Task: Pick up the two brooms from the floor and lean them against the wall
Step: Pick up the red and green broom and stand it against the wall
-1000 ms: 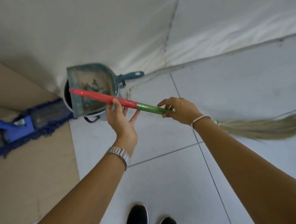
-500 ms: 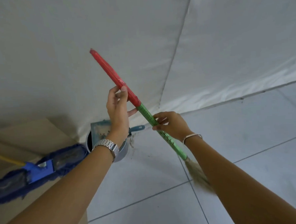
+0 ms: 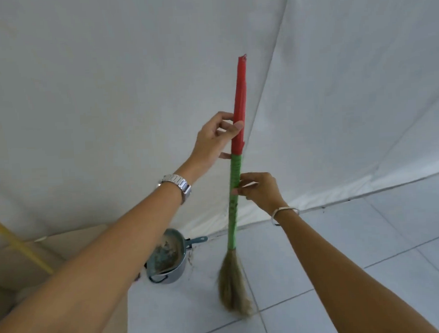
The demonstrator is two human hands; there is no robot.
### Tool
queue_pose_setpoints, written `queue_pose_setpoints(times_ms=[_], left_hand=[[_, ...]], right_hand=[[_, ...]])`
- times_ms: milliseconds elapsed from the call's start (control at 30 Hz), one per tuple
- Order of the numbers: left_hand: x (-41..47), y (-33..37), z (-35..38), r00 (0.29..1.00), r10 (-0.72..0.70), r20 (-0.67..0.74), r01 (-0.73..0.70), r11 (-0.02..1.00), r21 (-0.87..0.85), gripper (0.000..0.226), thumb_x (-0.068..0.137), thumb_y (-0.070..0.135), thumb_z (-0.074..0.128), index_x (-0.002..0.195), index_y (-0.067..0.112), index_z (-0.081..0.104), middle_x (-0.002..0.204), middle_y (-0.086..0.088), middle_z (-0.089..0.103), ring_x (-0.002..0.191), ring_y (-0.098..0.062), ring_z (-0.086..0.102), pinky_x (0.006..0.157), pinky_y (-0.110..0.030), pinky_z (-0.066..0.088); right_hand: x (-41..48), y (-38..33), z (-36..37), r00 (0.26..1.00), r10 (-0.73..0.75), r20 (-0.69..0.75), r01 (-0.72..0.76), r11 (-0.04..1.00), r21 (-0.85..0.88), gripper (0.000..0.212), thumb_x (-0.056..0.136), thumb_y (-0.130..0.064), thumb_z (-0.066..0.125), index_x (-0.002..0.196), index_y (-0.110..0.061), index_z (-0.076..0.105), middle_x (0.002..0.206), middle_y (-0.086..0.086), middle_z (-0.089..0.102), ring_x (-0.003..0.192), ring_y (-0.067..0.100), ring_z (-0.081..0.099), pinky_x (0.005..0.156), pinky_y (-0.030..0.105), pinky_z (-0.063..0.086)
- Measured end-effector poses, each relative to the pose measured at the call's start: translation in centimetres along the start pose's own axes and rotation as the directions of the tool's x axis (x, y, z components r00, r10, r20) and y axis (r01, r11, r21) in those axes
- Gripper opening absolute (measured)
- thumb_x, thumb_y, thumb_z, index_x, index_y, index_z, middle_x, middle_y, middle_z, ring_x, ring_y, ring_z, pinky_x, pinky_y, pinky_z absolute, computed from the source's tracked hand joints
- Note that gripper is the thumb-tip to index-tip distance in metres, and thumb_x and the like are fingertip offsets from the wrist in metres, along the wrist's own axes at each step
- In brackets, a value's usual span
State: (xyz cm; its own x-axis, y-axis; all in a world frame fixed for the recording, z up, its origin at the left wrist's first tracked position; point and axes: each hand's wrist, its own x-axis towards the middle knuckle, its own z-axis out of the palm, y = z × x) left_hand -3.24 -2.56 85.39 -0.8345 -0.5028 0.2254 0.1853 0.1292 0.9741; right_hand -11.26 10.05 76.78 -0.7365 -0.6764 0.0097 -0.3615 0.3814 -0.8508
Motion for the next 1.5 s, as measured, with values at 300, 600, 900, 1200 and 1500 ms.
queue_pose_setpoints(times_ms=[300, 600, 900, 1200, 1500], left_hand=[[-2.6, 15.6, -4.8, 0.969, 0.240, -0.058, -0.228, 0.961, 0.156, 0.008, 0.090, 0.024, 0.058, 0.097, 0.025, 0.057, 0.079, 0.007, 0.054, 0.077, -0.015, 0.070, 0.056, -0.036, 0.060], [-7.6, 23.6, -15.9, 0.907, 0.334, -0.258, -0.275, 0.931, 0.239, 0.015, 0.091, 0.024, 0.057, 0.104, 0.017, 0.060, 0.085, -0.001, 0.055, 0.073, -0.006, 0.067, 0.058, -0.041, 0.061], [-15.6, 25.5, -29.8, 0.870, 0.312, -0.382, -0.209, 0.935, 0.287, 0.009, 0.091, 0.023, 0.058, 0.098, 0.018, 0.058, 0.083, 0.000, 0.055, 0.072, -0.006, 0.069, 0.054, -0.042, 0.060], [-22.9, 24.7, -44.0, 0.905, 0.242, -0.349, -0.131, 0.941, 0.313, 0.005, 0.090, 0.025, 0.059, 0.094, 0.024, 0.056, 0.082, 0.004, 0.055, 0.088, -0.012, 0.066, 0.062, -0.050, 0.060], [-27.0, 21.9, -55.7, 0.878, 0.171, -0.446, -0.067, 0.969, 0.239, 0.013, 0.089, 0.019, 0.060, 0.101, 0.013, 0.058, 0.082, 0.002, 0.055, 0.085, -0.011, 0.066, 0.061, -0.045, 0.061]], right_hand=[[-2.5, -15.5, -2.4, 0.971, -0.237, 0.023, 0.236, 0.971, 0.040, 0.023, 0.064, -0.020, 0.081, 0.087, -0.021, 0.075, 0.089, 0.002, 0.076, 0.084, 0.011, 0.068, 0.081, 0.026, 0.052], [-4.0, -26.7, 5.2, 0.926, -0.373, 0.057, 0.321, 0.859, 0.398, 0.023, 0.064, -0.006, 0.080, 0.072, -0.027, 0.074, 0.079, 0.005, 0.074, 0.083, 0.023, 0.071, 0.088, 0.038, 0.055], [-7.2, -34.0, 19.0, 0.888, -0.436, 0.144, 0.293, 0.780, 0.553, 0.033, 0.064, 0.000, 0.079, 0.096, -0.006, 0.071, 0.092, 0.015, 0.073, 0.087, 0.026, 0.070, 0.087, 0.043, 0.055], [-11.6, -39.7, 33.4, 0.880, -0.439, 0.185, 0.265, 0.773, 0.577, 0.034, 0.067, 0.003, 0.075, 0.092, -0.020, 0.072, 0.087, 0.006, 0.073, 0.082, 0.019, 0.069, 0.085, 0.039, 0.056], [-11.5, -43.7, 45.3, 0.881, -0.371, 0.295, 0.163, 0.821, 0.547, 0.031, 0.061, 0.003, 0.080, 0.087, -0.013, 0.074, 0.085, 0.014, 0.074, 0.081, 0.029, 0.070, 0.078, 0.038, 0.058]])
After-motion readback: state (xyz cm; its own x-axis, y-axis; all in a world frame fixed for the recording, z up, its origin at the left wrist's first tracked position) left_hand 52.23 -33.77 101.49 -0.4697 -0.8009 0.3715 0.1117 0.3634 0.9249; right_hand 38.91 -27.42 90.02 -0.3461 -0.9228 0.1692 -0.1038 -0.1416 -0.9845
